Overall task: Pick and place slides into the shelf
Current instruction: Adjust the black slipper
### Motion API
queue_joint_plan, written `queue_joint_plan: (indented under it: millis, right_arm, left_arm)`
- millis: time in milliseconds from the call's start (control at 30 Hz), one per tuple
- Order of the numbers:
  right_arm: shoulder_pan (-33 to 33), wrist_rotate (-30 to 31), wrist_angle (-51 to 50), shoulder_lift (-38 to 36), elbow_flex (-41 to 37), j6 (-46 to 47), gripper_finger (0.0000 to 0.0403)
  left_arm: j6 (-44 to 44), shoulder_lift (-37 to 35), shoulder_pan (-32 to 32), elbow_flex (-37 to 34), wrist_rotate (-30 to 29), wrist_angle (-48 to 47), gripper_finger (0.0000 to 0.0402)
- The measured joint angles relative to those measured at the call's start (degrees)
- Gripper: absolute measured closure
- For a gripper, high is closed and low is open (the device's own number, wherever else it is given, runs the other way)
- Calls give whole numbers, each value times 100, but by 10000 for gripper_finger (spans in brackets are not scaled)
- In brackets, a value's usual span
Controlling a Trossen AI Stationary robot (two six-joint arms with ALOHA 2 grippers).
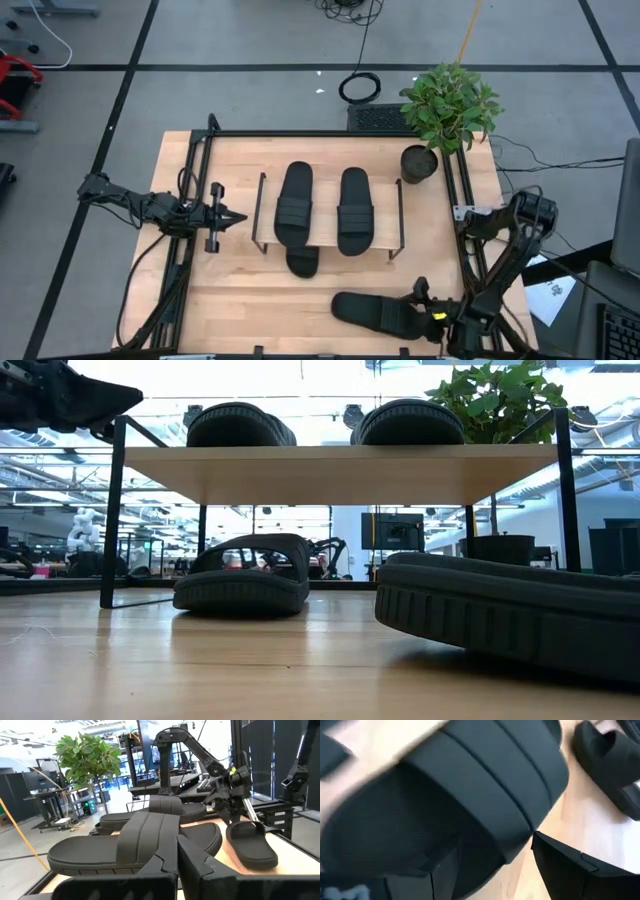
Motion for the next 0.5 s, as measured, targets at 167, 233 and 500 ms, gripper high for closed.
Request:
queue_joint_plan:
  millis: [167,233,500]
  right_arm:
    - [-15,1013,389,561,2,-279,167]
    - [-6,1296,480,678,36,-420,167]
    - [-13,1782,587,725,223,-624,167]
  left_arm:
    - [-24,0,0,2,0,-68,389]
    - [-46,0,1,2,-1,-103,387]
    - [-128,0,0,2,0,-201,400]
